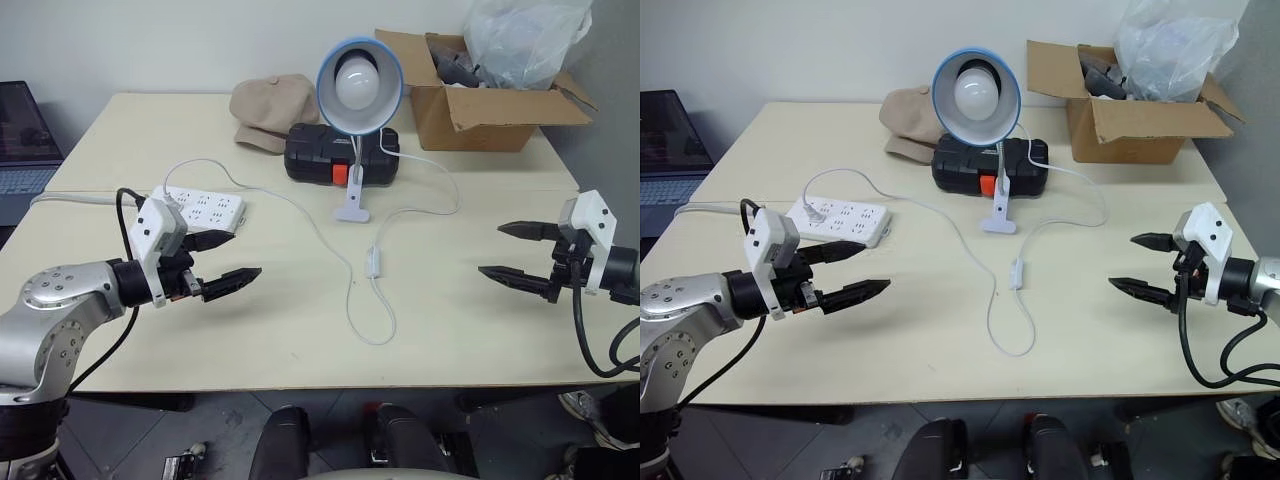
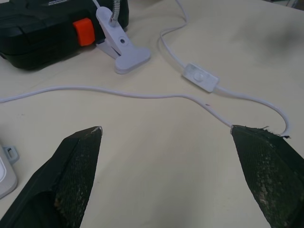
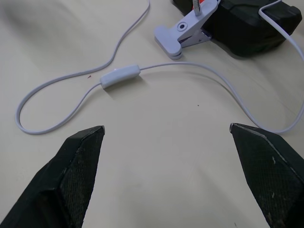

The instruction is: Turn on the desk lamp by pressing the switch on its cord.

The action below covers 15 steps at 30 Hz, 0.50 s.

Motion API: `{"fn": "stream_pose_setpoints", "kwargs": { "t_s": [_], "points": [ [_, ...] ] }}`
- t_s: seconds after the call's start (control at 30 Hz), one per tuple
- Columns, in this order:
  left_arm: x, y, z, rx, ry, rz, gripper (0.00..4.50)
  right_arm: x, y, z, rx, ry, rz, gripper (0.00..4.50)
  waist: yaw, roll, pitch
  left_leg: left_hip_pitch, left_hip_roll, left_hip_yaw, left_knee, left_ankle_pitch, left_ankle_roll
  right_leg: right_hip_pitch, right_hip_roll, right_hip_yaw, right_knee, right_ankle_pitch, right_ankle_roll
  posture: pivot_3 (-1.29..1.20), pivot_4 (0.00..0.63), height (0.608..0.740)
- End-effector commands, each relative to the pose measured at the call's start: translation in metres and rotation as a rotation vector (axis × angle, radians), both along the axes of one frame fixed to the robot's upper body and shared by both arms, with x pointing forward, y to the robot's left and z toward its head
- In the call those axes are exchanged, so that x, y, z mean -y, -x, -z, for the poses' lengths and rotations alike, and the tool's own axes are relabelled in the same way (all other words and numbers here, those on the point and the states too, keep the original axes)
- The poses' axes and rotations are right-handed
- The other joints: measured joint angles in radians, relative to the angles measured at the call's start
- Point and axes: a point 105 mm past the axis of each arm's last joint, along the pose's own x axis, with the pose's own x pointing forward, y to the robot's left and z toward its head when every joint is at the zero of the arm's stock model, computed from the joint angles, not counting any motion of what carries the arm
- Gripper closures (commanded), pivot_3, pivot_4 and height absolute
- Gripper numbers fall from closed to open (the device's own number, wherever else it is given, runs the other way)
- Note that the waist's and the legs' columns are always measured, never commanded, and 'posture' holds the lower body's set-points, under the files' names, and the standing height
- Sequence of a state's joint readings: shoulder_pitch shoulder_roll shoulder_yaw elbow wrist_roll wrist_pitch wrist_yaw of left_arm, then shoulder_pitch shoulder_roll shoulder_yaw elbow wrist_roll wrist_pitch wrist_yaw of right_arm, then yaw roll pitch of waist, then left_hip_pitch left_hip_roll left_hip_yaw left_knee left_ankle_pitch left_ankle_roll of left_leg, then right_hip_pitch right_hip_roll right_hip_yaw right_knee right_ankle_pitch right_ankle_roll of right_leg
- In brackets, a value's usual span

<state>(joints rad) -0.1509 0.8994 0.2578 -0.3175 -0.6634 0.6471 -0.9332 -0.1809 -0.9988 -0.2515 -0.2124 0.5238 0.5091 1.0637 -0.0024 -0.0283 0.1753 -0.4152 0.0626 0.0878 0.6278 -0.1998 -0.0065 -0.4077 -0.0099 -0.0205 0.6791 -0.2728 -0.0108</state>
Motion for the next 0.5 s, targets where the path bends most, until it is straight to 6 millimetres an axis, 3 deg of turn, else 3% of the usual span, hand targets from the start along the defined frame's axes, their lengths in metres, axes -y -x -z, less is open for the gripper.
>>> {"fn": "stream_pose_setpoints", "kwargs": {
  "t_s": [0.03,0.27,0.5],
  "points": [
    [0.005,0.005,-0.007,0.032,-0.023,0.038,0.00,-0.001,0.000,-0.008,0.045,0.005,-0.008,0.07,0.000,0.000,0.000,0.000,0.000,0.000,0.000,0.000,0.000,0.000,0.000,0.000,0.000,0.000,0.000,0.00,0.150,0.740],
    [0.005,0.006,-0.004,0.001,-0.037,0.047,0.00,0.000,-0.001,-0.006,0.022,-0.004,0.003,0.07,0.000,0.000,0.000,0.000,0.000,0.000,0.000,0.000,0.000,0.000,0.000,0.000,0.000,0.000,0.000,0.00,0.150,0.740],
    [0.014,0.012,-0.014,-0.020,0.009,0.117,0.00,-0.007,-0.011,-0.008,0.033,-0.035,0.042,0.07,0.000,0.000,0.000,0.000,0.000,0.000,0.000,0.000,0.000,0.000,0.000,0.000,0.000,0.000,0.000,0.00,0.150,0.740]
  ]
}}
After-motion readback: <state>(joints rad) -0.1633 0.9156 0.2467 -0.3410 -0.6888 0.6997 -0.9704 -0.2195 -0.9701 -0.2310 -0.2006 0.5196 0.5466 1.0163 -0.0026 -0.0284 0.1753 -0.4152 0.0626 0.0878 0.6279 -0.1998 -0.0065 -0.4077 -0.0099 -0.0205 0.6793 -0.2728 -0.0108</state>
